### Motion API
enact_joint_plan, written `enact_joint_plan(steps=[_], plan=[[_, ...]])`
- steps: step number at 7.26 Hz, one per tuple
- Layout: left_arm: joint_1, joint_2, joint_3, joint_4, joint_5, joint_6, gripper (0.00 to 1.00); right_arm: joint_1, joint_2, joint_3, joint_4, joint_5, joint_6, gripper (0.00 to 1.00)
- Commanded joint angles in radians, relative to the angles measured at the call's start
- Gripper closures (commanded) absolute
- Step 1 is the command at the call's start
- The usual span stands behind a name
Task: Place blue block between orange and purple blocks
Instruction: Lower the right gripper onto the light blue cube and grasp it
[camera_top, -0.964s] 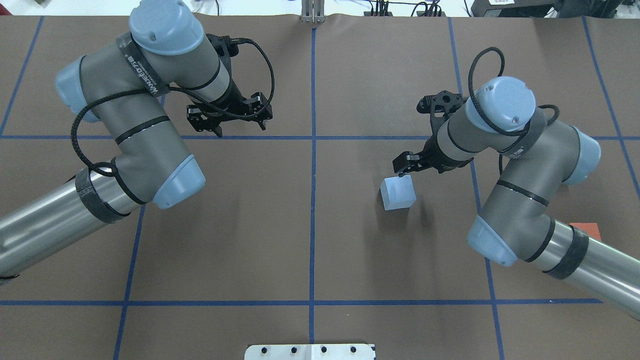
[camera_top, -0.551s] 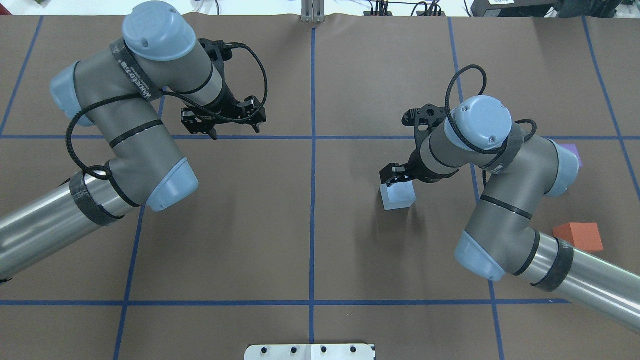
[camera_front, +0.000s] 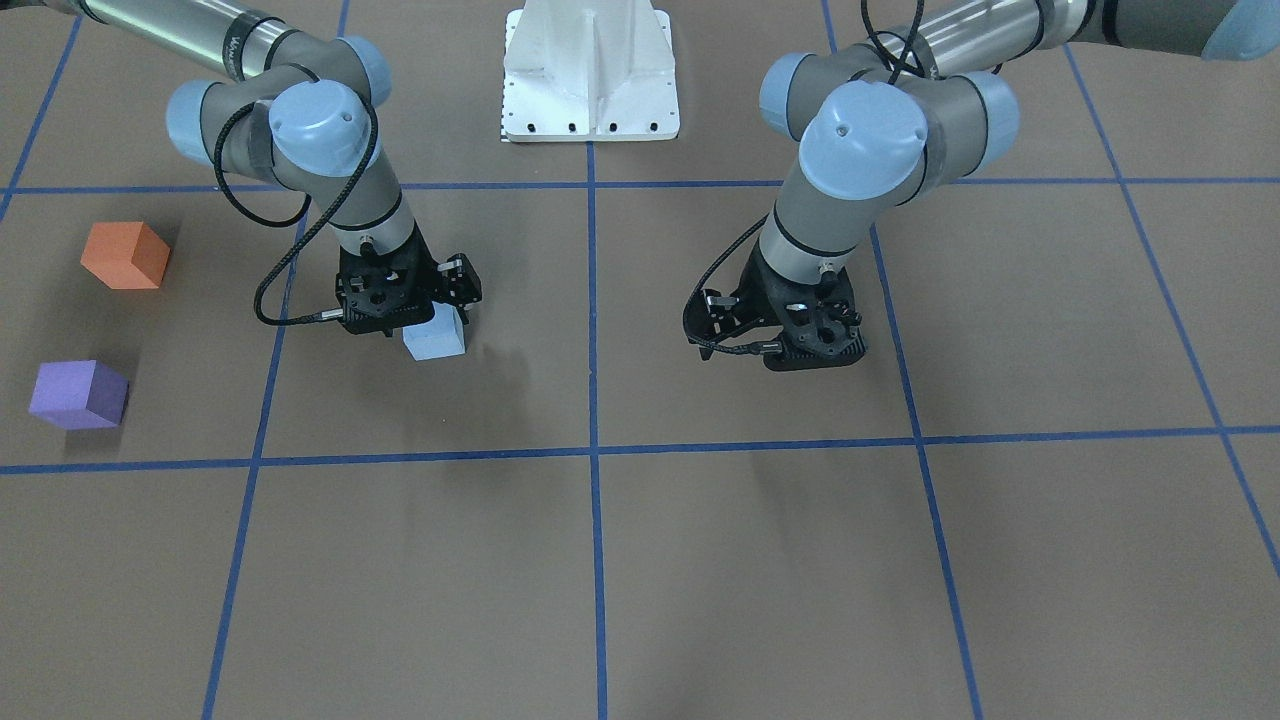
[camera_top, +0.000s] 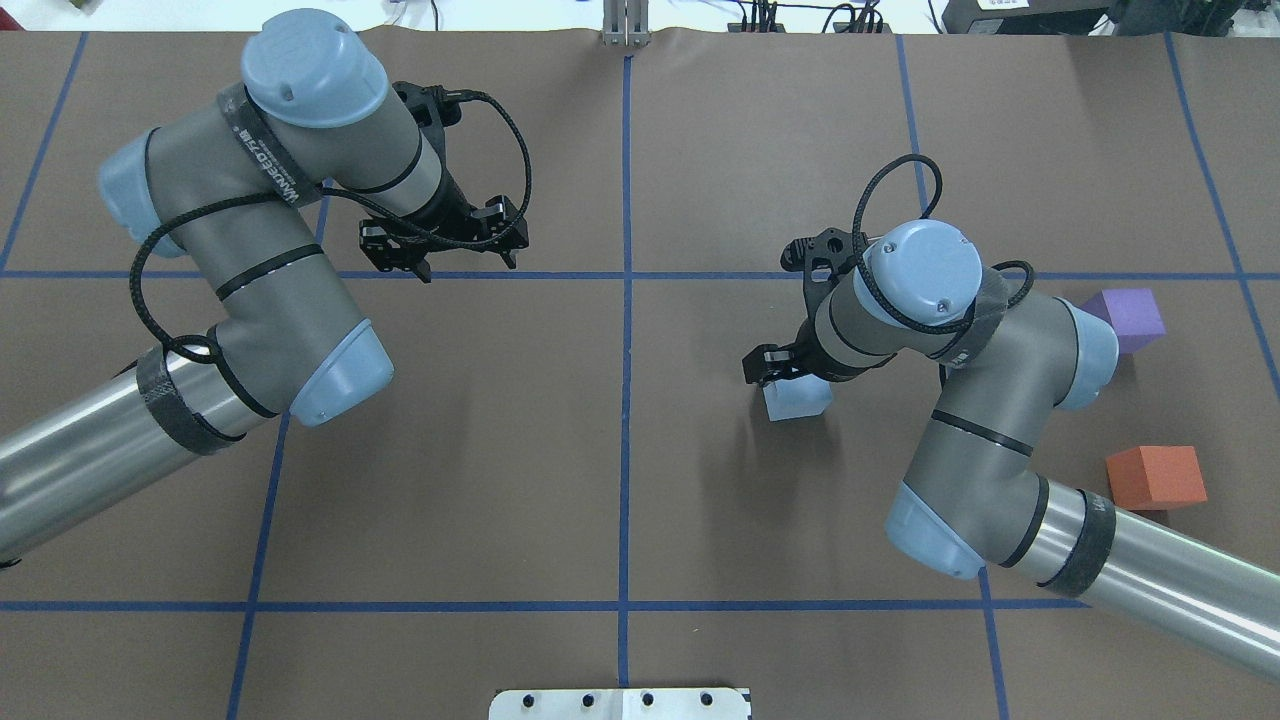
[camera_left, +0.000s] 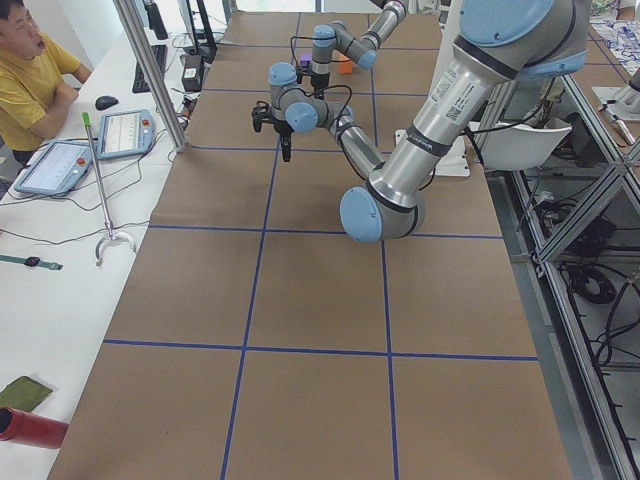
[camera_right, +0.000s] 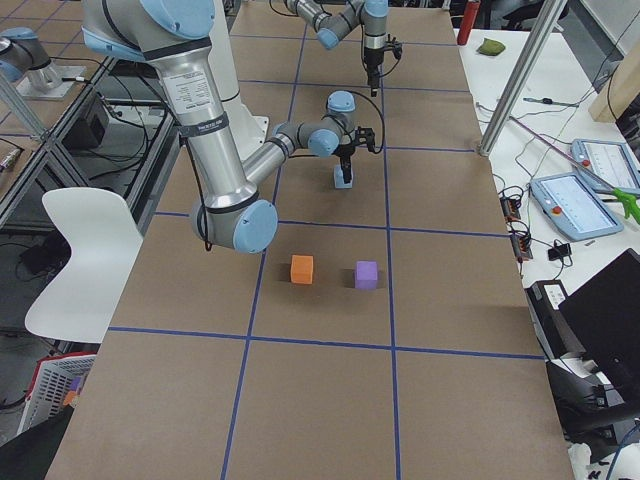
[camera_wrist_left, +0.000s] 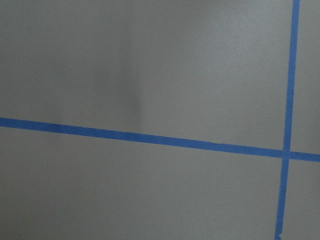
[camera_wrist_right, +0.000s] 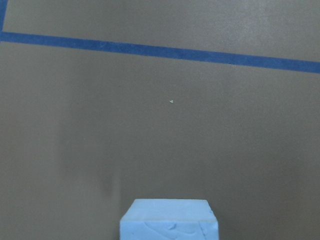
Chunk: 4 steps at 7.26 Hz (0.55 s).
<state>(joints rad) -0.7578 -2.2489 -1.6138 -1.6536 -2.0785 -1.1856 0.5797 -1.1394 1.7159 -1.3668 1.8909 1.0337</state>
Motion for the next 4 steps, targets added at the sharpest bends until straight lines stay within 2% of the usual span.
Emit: enact_joint_plan(steps=[1,2,3,4], plan=[[0.000,0.000,0.000,0.000,0.000,-0.002,0.00,-0.009,0.016,-0.034,0.002,-0.006,-0.003,0.10],[0.002,0.002,0.000,0.000,0.000,-0.005,0.00,-0.009,0.024,-0.050,0.002,-0.006,-0.004,0.20],[0.002,0.002,0.002,0.000,0.000,-0.005,0.00,-0.009,0.027,-0.050,0.002,-0.006,-0.001,0.73],[0.003,0.009,0.000,0.000,0.000,-0.003,0.00,-0.011,0.027,-0.045,0.003,-0.003,-0.006,1.00]])
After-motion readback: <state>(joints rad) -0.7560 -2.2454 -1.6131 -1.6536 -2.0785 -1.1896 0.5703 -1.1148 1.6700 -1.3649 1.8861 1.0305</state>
